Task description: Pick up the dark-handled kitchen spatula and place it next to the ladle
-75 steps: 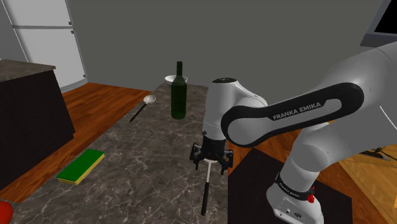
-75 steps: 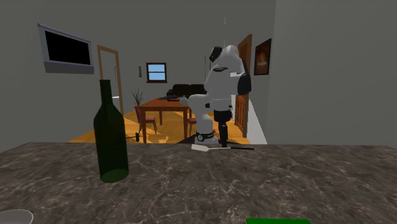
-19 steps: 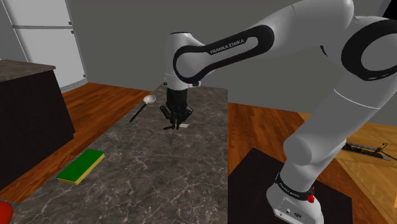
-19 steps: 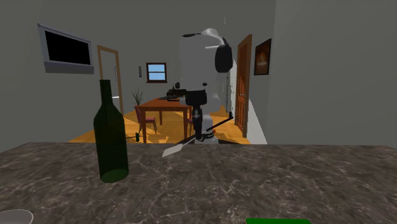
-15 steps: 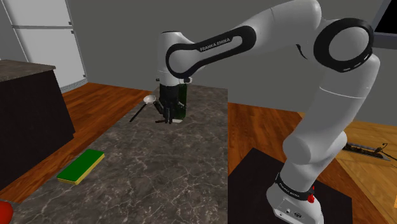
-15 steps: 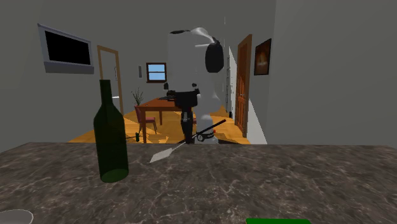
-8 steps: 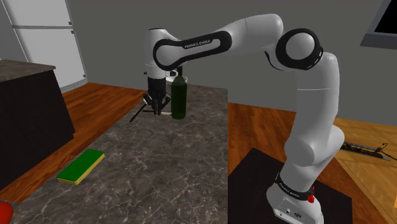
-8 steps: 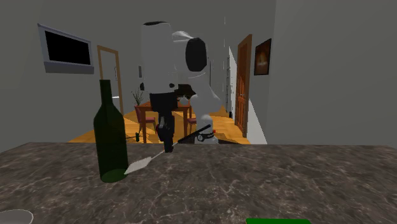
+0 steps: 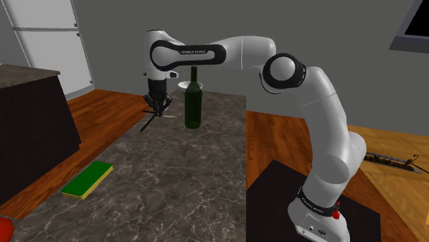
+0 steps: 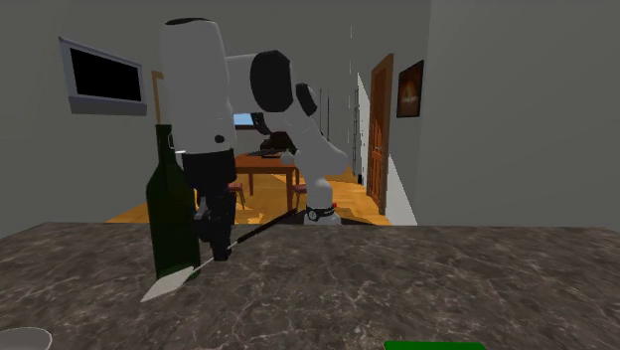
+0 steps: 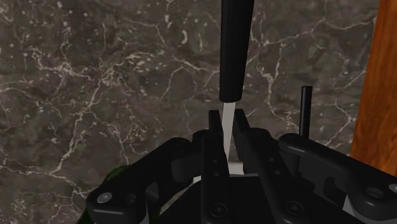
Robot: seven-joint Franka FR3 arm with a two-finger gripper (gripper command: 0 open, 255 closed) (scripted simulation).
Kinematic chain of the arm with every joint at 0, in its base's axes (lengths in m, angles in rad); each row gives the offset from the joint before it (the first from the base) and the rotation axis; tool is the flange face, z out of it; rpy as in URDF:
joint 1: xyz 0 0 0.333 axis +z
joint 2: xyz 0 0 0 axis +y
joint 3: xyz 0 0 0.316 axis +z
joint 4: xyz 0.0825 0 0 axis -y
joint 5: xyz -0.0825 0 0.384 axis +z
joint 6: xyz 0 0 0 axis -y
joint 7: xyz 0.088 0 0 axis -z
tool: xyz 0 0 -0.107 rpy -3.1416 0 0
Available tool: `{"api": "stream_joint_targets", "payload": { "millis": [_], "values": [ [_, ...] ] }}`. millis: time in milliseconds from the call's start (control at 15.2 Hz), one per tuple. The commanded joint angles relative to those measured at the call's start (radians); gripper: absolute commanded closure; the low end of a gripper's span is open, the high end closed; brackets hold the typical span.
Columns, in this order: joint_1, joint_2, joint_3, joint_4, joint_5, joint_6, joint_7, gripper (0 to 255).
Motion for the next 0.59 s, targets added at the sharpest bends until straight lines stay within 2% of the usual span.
{"api": "stream_joint_targets", "payload": {
  "millis": [0,528],
  "values": [
    [0.002,0.012,-0.005,-0.001,-0.006,0.013,-0.001,255],
    [-0.018,0.024,-0.011,-0.097,-0.016,0.112,0.009,255]
  ]
}}
